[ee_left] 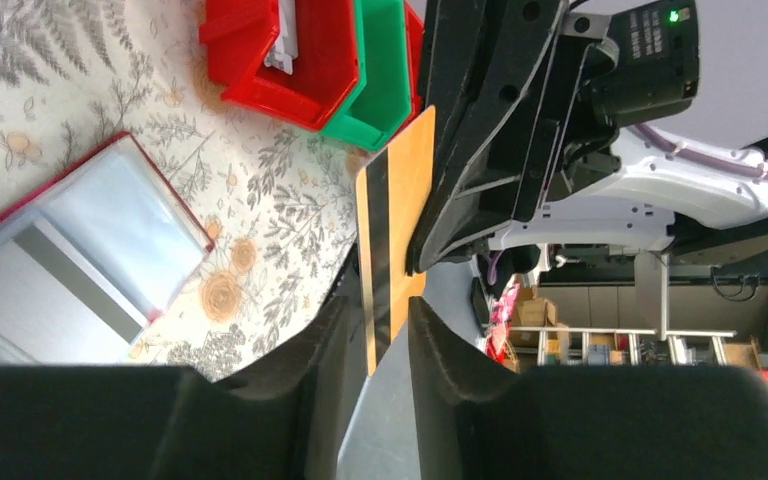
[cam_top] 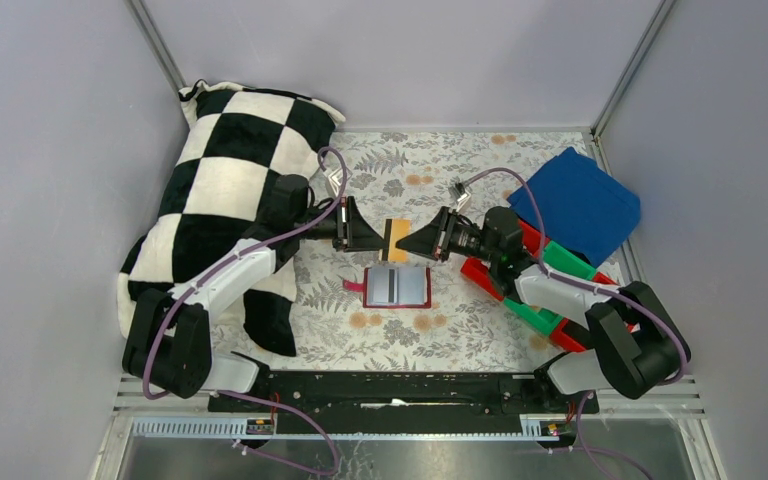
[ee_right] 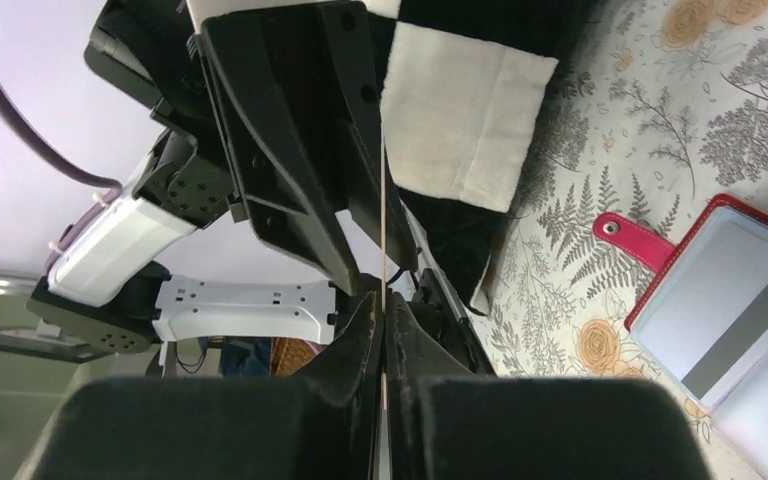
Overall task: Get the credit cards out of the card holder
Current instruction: Place the credit card in the storage box.
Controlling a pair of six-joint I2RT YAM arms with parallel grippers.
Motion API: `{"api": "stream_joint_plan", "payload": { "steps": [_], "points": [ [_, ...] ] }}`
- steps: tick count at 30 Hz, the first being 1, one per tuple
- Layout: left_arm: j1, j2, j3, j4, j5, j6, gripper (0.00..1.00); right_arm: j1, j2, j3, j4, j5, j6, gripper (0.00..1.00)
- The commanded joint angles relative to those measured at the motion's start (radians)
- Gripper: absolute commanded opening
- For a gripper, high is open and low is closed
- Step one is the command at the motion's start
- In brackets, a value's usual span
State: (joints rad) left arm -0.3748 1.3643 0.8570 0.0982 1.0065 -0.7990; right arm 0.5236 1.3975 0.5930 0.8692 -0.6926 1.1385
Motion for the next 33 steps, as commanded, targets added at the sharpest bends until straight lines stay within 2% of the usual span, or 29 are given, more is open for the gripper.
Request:
{"api": "stream_joint_plan", "payload": {
  "steps": [1, 4, 7, 11, 14, 19, 25, 33],
  "points": [
    [-0.002, -0.005, 0.050, -0.119, -0.073, 0.109, 0.45, -0.006, -0.079, 0.074, -0.250, 0.076, -0.143, 0.00],
    [-0.001, -0.010, 0.092, -0.242, -0.149, 0.182, 0.55, -0.034, -0.173, 0.175, -0.692, 0.285, -0.317, 0.00],
    [0.000, -0.016, 0.118, -0.321, -0.218, 0.219, 0.58, -0.102, -0.263, 0.267, -1.078, 0.530, -0.438, 0.00],
    [-0.001, -0.019, 0.142, -0.378, -0.294, 0.249, 0.58, -0.184, -0.333, 0.358, -1.425, 0.870, -0.538, 0.00],
    [-0.001, -0.025, 0.149, -0.389, -0.325, 0.256, 0.58, -0.223, -0.339, 0.391, -1.592, 1.087, -0.555, 0.00],
    [-0.001, -0.020, 0.146, -0.392, -0.329, 0.261, 0.59, -0.277, -0.297, 0.403, -1.763, 1.280, -0.504, 0.00],
    [-0.001, 0.025, 0.143, -0.434, -0.309, 0.294, 0.58, -0.320, -0.209, 0.377, -1.824, 1.332, -0.423, 0.00],
    [-0.001, 0.033, 0.121, -0.424, -0.292, 0.290, 0.59, -0.373, -0.094, 0.341, -1.740, 1.347, -0.490, 0.00]
  ]
}}
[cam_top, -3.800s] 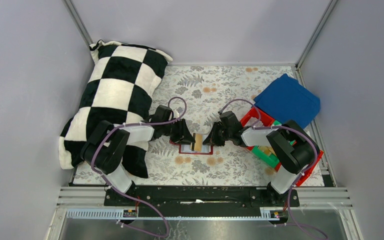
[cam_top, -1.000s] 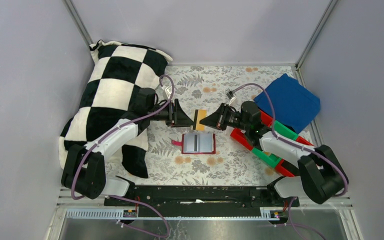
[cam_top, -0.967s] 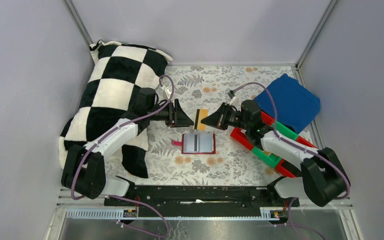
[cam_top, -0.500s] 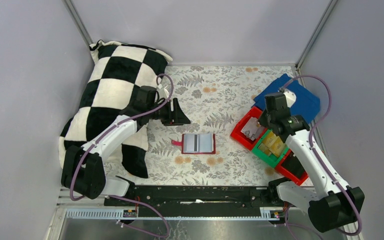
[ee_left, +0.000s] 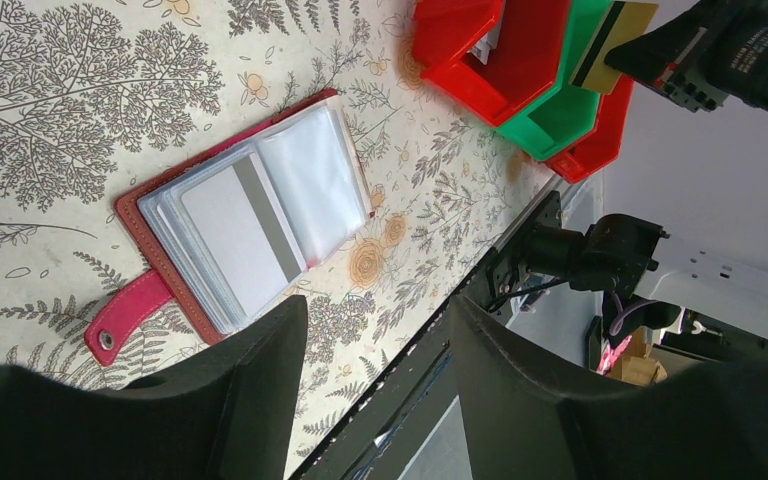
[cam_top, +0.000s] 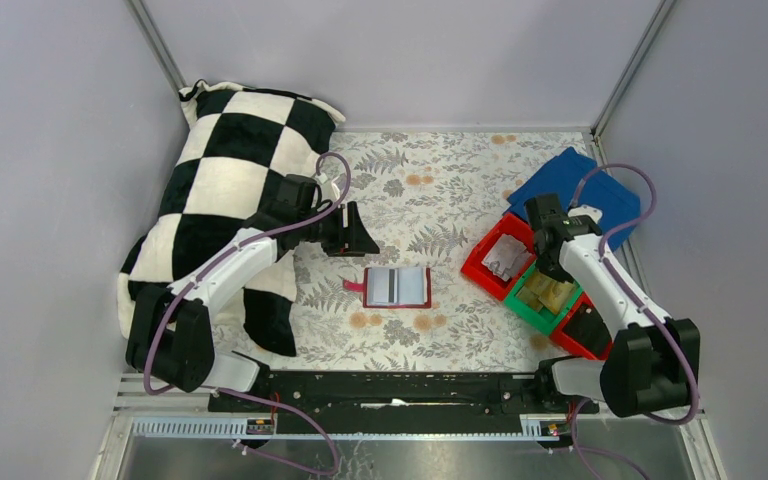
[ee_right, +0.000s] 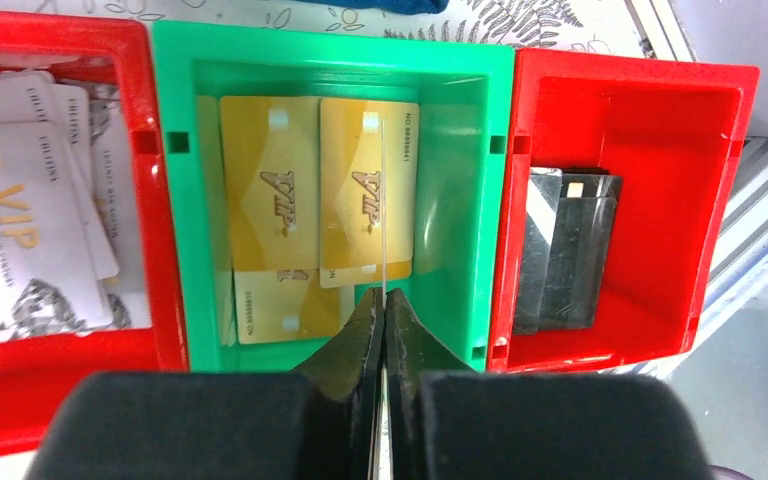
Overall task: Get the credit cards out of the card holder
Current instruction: Place the credit card in the storage box.
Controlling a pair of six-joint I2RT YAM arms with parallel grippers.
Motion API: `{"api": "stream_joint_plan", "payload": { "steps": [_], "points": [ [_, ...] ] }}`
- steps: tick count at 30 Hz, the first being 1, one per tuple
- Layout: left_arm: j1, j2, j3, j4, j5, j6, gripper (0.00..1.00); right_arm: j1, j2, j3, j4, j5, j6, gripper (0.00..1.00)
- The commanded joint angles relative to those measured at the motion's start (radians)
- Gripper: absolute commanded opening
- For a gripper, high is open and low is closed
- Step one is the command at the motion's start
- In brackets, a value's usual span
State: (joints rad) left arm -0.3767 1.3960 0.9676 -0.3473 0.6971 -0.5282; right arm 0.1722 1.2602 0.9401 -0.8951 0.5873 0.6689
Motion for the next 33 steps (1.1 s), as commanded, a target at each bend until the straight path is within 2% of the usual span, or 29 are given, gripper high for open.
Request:
{"api": "stream_joint_plan", "payload": {
  "steps": [1, 8, 10, 13, 15, 16, 19, 25, 26, 29, 31, 33],
  "points": [
    [0.001, 0.004, 0.008, 0.021, 0.018, 0.019, 0.59, -0.023, 0.062, -0.006, 0.027, 0.077, -0.026, 0.00],
    [0.001, -0.002, -0.010, 0.021, 0.022, 0.019, 0.59, -0.049, 0.149, -0.008, 0.060, 0.050, -0.057, 0.00],
    [-0.001, -0.009, -0.017, 0.020, 0.030, 0.023, 0.59, -0.055, 0.159, -0.015, 0.075, 0.030, -0.062, 0.06],
    [0.000, -0.027, -0.030, 0.033, 0.042, 0.022, 0.59, -0.064, 0.181, -0.016, 0.090, 0.017, -0.069, 0.21],
    [-0.001, -0.035, -0.036, 0.034, 0.035, 0.019, 0.59, -0.065, 0.188, -0.013, 0.095, 0.008, -0.082, 0.47],
    [-0.001, -0.037, -0.037, 0.034, 0.033, 0.018, 0.59, -0.067, 0.182, -0.011, 0.096, 0.003, -0.086, 0.53],
    [0.000, -0.037, -0.044, 0.034, 0.020, 0.008, 0.59, -0.067, 0.132, 0.002, 0.095, -0.029, -0.103, 0.62],
    [-0.001, -0.031, -0.062, 0.026, -0.059, -0.008, 0.59, -0.066, -0.035, 0.059, 0.114, -0.175, -0.183, 0.67],
    [-0.006, -0.032, -0.060, 0.019, -0.105, -0.006, 0.59, -0.066, -0.065, 0.067, 0.133, -0.217, -0.219, 0.67],
    [-0.069, -0.036, -0.033, -0.039, -0.309, 0.030, 0.59, -0.047, -0.169, 0.034, 0.275, -0.481, -0.248, 0.65],
    [-0.089, -0.030, -0.029, -0.042, -0.350, 0.022, 0.59, 0.030, -0.209, 0.001, 0.374, -0.557, -0.205, 0.67],
    [-0.094, -0.016, -0.034, -0.038, -0.365, 0.010, 0.59, 0.175, -0.183, -0.001, 0.436, -0.537, -0.157, 0.69]
  ]
}}
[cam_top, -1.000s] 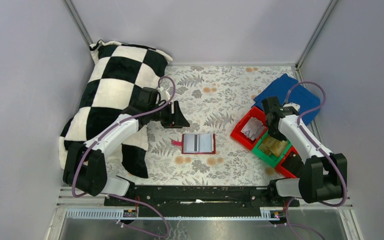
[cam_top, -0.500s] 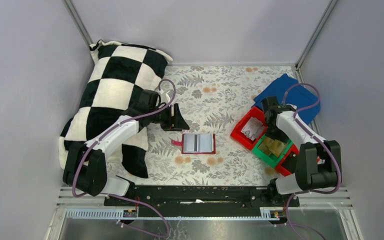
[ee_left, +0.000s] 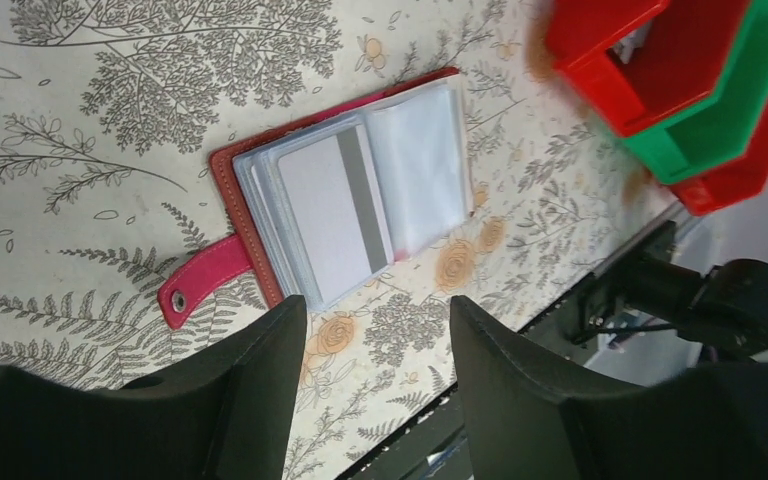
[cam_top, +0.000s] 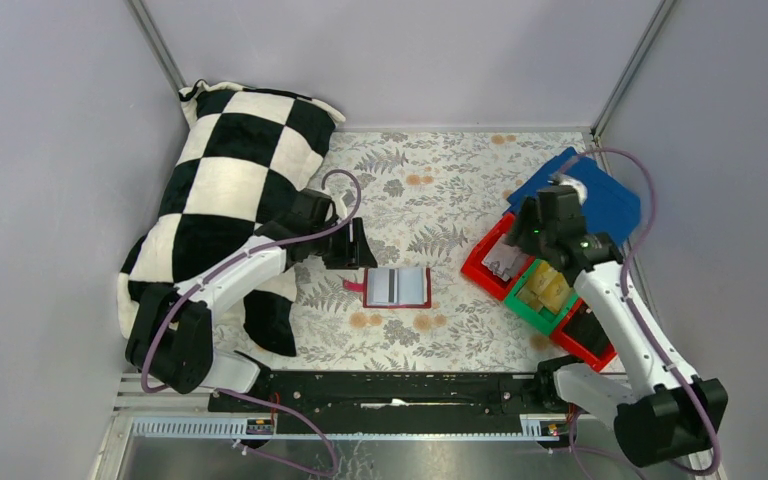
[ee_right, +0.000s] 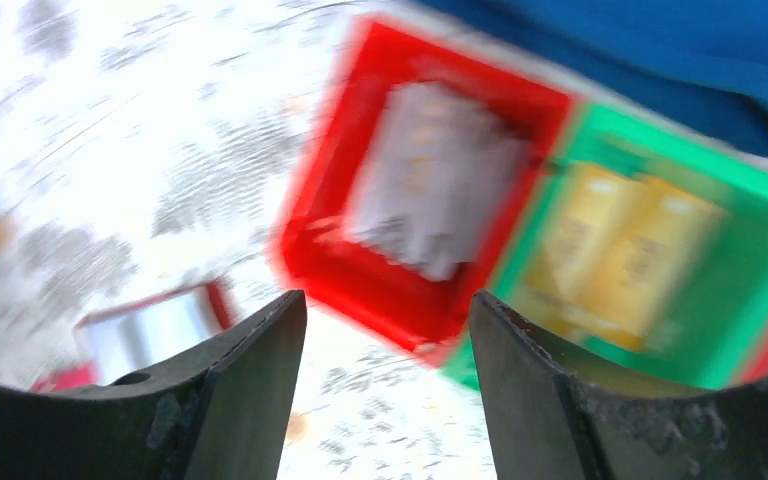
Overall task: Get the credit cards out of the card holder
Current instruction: Place the credit card in the storage box, then remove the credit card from the card holder.
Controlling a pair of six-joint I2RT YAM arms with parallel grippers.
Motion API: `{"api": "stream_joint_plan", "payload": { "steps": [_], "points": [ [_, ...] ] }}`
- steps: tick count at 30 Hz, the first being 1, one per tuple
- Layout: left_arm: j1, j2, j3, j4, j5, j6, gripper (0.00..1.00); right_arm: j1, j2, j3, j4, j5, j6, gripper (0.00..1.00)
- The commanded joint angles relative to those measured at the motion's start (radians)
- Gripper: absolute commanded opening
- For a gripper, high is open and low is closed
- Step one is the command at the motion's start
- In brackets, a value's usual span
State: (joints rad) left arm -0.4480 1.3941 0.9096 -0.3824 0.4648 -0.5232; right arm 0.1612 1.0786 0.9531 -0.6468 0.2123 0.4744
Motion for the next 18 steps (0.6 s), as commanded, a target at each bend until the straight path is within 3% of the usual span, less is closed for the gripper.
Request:
{"api": "stream_joint_plan", "payload": {
  "steps": [1, 5, 8, 9, 13, 18],
  "points": [
    [-0.022, -0.009, 0.019, -0.004, -0.142, 0.000, 0.59, 0.262, 0.050, -0.006, 0.212, -0.152, 0.057, 0.70],
    [-0.023, -0.019, -0.002, -0.002, -0.180, -0.024, 0.59, 0.470, 0.235, 0.004, 0.366, -0.266, 0.146, 0.68],
    [-0.005, -0.036, -0.031, 0.031, -0.143, -0.043, 0.59, 0.577, 0.370, 0.043, 0.442, -0.264, 0.166, 0.56],
    [0.007, -0.034, -0.048, 0.051, -0.110, -0.052, 0.59, 0.599, 0.423, 0.075, 0.433, -0.256, 0.165, 0.47],
    [0.011, 0.005, -0.055, 0.064, -0.054, -0.056, 0.57, 0.612, 0.555, 0.108, 0.461, -0.317, 0.210, 0.34],
    [0.005, 0.015, -0.062, 0.085, -0.035, -0.068, 0.56, 0.612, 0.624, 0.046, 0.561, -0.377, 0.279, 0.27]
  ]
}}
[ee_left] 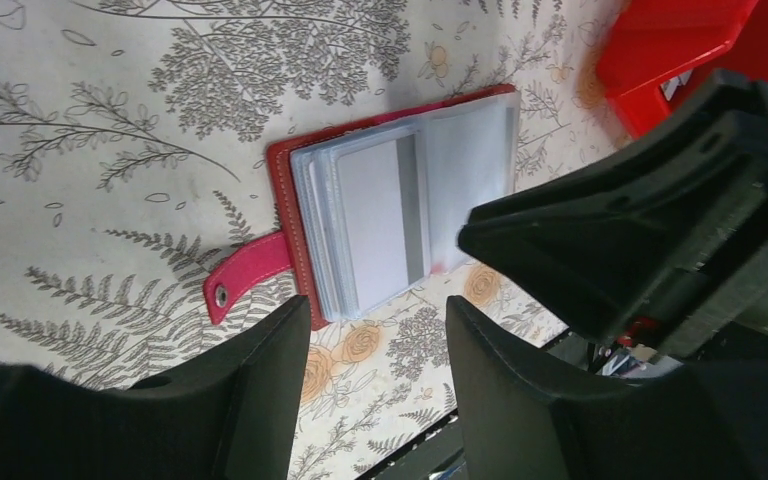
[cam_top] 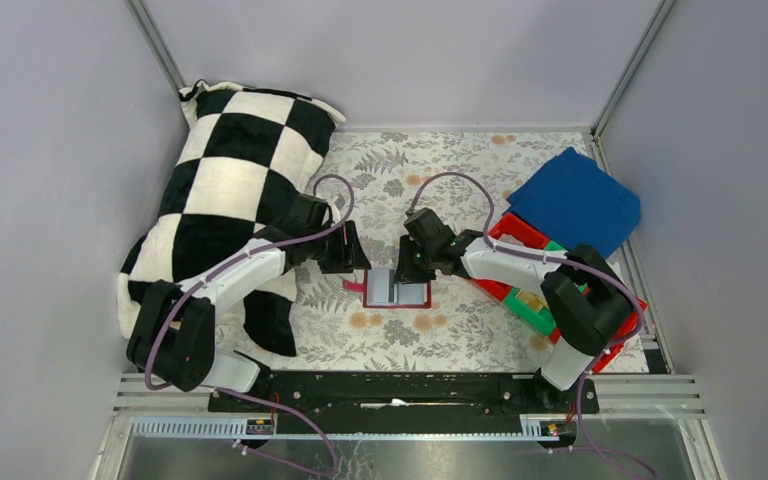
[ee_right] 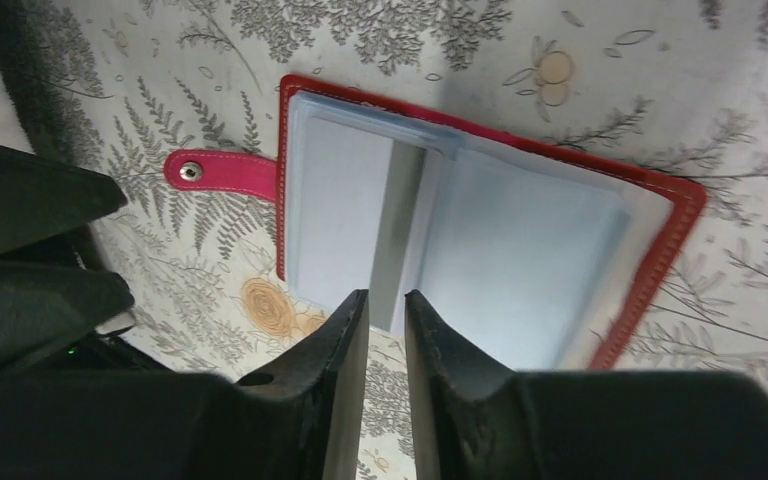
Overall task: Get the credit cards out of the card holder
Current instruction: Remove the credit card from the card holder.
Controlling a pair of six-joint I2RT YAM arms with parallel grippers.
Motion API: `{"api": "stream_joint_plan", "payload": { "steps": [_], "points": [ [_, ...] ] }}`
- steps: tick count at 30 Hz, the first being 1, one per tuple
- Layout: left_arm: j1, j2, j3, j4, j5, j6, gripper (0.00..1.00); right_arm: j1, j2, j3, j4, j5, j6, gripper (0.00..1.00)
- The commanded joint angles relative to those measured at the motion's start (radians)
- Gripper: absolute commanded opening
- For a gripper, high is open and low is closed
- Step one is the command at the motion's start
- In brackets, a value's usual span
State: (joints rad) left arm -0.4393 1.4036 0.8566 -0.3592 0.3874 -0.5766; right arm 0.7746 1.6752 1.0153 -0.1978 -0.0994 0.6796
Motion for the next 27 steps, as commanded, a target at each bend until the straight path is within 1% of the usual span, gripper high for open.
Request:
{"api": "stream_joint_plan", "payload": {
  "steps": [1, 2, 5, 9, 14, 22, 27],
  "points": [
    [-0.012, 0.013, -0.004, 0.063, 0.055, -0.008, 0.56, -0.001, 0.039, -0.023, 0.131, -0.071, 0.081, 0.23],
    [-0.022, 0.024, 0.006, 0.064, 0.085, 0.003, 0.56, -0.001, 0.046, -0.031, 0.141, -0.064, 0.086, 0.19],
    [-0.037, 0.062, 0.012, 0.102, 0.158, -0.010, 0.55, -0.002, 0.049, -0.089, 0.188, 0.012, 0.105, 0.14],
    [-0.044, 0.089, 0.010, 0.122, 0.155, -0.028, 0.54, -0.011, 0.075, -0.093, 0.108, 0.082, 0.100, 0.07],
    [-0.047, 0.107, 0.004, 0.118, 0.145, -0.026, 0.54, -0.012, 0.059, -0.139, 0.099, 0.119, 0.114, 0.04],
    [-0.073, 0.141, 0.019, 0.112, 0.107, -0.034, 0.52, -0.014, 0.075, -0.168, 0.131, 0.101, 0.132, 0.02],
    [-0.080, 0.174, 0.033, 0.118, 0.115, -0.041, 0.50, -0.014, 0.068, -0.176, 0.140, 0.089, 0.128, 0.01]
  ]
}}
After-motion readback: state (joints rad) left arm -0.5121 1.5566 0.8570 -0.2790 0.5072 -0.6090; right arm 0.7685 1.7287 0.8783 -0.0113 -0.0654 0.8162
